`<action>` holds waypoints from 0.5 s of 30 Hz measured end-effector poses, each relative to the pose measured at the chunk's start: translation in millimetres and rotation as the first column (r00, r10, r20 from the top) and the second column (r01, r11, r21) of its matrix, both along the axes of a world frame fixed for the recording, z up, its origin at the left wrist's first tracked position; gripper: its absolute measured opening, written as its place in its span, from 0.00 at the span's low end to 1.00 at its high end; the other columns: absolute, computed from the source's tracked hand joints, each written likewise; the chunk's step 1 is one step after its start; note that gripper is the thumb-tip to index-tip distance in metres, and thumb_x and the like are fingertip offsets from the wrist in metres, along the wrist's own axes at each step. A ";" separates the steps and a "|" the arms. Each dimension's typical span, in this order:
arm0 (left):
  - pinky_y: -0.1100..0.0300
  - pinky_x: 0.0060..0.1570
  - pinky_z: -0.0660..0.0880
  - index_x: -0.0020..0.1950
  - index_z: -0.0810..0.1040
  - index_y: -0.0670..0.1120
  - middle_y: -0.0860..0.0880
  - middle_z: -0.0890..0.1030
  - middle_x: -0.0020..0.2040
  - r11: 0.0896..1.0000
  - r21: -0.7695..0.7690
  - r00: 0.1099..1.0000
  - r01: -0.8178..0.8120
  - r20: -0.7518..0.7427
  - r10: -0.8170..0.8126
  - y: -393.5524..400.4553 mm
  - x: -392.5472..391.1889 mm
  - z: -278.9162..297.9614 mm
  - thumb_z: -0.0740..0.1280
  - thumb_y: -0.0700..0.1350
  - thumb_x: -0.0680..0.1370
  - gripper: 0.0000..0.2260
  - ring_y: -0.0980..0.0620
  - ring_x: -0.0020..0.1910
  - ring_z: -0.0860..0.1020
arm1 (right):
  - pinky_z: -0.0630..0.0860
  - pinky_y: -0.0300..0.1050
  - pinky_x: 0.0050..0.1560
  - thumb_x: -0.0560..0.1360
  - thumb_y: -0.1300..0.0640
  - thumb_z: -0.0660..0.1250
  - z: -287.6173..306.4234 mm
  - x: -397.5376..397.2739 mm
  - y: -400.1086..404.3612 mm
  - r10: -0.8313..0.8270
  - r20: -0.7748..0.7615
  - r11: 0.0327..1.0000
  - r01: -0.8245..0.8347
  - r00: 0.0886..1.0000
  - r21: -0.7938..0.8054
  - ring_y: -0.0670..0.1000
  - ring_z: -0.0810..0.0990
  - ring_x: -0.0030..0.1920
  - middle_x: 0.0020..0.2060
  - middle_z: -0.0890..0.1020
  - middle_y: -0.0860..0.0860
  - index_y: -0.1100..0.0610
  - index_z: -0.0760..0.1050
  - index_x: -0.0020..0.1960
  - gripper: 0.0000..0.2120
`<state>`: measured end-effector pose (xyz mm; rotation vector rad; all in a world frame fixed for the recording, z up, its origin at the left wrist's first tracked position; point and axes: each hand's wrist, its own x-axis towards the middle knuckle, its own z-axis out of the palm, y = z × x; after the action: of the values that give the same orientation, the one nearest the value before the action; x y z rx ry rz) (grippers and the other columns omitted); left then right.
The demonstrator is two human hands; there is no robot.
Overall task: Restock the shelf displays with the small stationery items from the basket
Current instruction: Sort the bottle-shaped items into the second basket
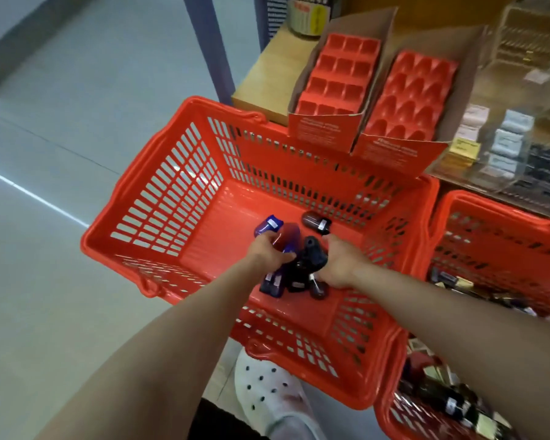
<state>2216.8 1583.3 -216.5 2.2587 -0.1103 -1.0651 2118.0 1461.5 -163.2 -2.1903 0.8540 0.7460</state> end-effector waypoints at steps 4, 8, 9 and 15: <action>0.54 0.61 0.74 0.69 0.73 0.42 0.42 0.80 0.60 0.999 0.018 1.000 -0.028 0.009 0.028 -7.2 -5.4 2.3 0.75 0.39 0.73 0.25 0.44 0.58 0.79 | 0.71 0.43 0.62 0.74 0.59 0.68 57.0 -27.7 -27.4 0.222 0.282 0.971 -0.185 0.933 -0.153 0.54 0.75 0.63 0.62 0.77 0.53 0.50 0.74 0.66 0.21; 0.56 0.57 0.75 0.64 0.76 0.42 0.40 0.81 0.59 0.987 0.129 0.980 0.094 0.165 -0.115 -11.8 -18.2 41.7 0.70 0.38 0.76 0.17 0.42 0.58 0.80 | 0.75 0.47 0.58 0.73 0.62 0.66 107.7 -80.5 -55.3 0.179 0.631 0.969 -0.024 0.755 -0.246 0.51 0.80 0.52 0.49 0.82 0.50 0.53 0.82 0.51 0.10; 0.55 0.52 0.75 0.59 0.79 0.43 0.40 0.83 0.54 0.991 0.089 0.969 0.100 0.216 -0.117 -17.0 -25.4 61.6 0.69 0.38 0.76 0.11 0.42 0.55 0.81 | 0.75 0.46 0.56 0.72 0.63 0.67 113.1 -98.1 -61.1 0.134 0.680 0.970 0.044 0.721 -0.237 0.50 0.81 0.50 0.47 0.83 0.50 0.54 0.82 0.50 0.10; 0.56 0.39 0.76 0.41 0.77 0.51 0.50 0.79 0.33 0.859 -0.365 0.918 0.358 0.305 -0.253 -54.7 -107.2 180.2 0.68 0.36 0.77 0.10 0.52 0.31 0.77 | 0.76 0.45 0.50 0.77 0.62 0.66 84.1 -202.2 -76.9 -0.225 0.491 0.962 0.271 0.841 -0.023 0.51 0.81 0.47 0.46 0.82 0.48 0.54 0.80 0.51 0.07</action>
<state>2109.6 1528.6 -36.3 2.0025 -0.7590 -0.8095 1915.9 1384.6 -79.1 -2.1457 0.8901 0.0157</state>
